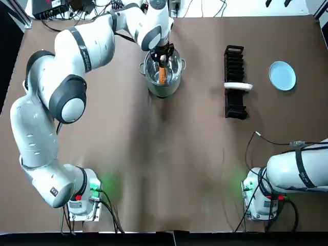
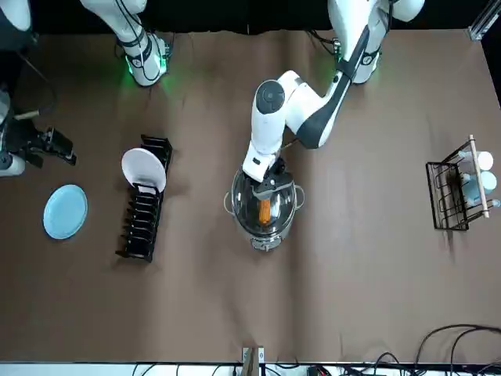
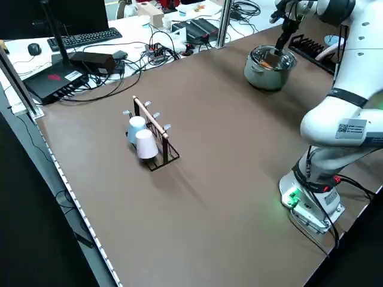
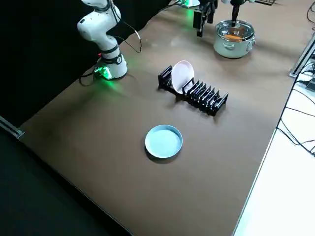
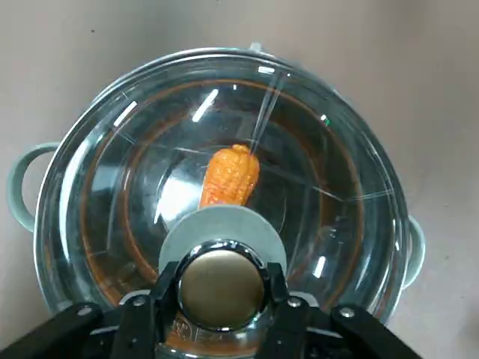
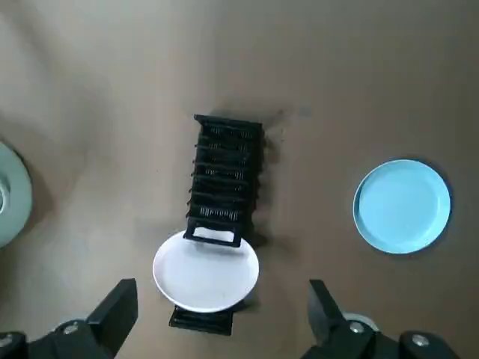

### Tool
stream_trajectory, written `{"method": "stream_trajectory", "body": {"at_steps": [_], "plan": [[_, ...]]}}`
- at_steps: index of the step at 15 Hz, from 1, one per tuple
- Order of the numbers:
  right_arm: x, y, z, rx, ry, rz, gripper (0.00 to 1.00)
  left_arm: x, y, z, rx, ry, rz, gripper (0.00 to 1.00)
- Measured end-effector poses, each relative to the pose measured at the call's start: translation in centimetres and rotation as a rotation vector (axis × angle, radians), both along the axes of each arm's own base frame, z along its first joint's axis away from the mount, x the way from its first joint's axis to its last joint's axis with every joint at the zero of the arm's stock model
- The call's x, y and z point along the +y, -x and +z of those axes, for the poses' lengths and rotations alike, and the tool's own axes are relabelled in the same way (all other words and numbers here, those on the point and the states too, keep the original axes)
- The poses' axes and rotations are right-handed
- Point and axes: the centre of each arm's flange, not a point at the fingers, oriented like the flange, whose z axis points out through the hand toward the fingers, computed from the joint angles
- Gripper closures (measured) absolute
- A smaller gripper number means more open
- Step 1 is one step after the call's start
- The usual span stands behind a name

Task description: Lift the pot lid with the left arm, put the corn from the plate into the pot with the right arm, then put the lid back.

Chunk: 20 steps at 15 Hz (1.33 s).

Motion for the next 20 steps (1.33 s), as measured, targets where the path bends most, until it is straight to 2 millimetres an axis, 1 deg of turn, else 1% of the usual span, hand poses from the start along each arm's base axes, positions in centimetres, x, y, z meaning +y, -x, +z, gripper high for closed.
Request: {"method": "stream_trajectory", "body": {"at_steps": [3,8,11,14,16,18,19,20], "plan": [[0.3,1.5,1.6,0.008,0.003,0.007,0.0,0.0,0.0,-0.1,0.002,-0.002,0.0,0.5],[0.6,3.1,2.8,0.024,0.011,0.013,0.0,0.0,-0.1,-0.2,0.005,-0.005,0.001,0.5],[0.4,4.3,2.1,0.04,0.015,0.009,0.0,0.0,-0.1,-0.2,0.005,-0.005,0.003,0.5],[-0.4,4.9,0.7,0.007,0.018,-0.009,0.0,0.5,-0.6,-0.2,-0.001,-0.007,0.015,0.5],[-0.7,5.1,0.3,-0.003,0.019,-0.016,0.0,0.5,-0.9,-0.2,-0.008,-0.002,0.018,0.5],[-1.0,5.2,0.9,-0.027,0.019,-0.024,0.0,0.4,-1.1,-0.7,-0.013,0.005,0.017,0.5],[-1.5,5.3,2.2,-0.058,0.021,-0.03,0.0,0.3,-1.0,-0.7,-0.014,0.003,0.016,0.5],[-1.5,5.3,2.9,-0.074,0.023,-0.025,0.0,0.3,-1.0,-0.7,-0.015,0.001,0.015,0.5]]}}
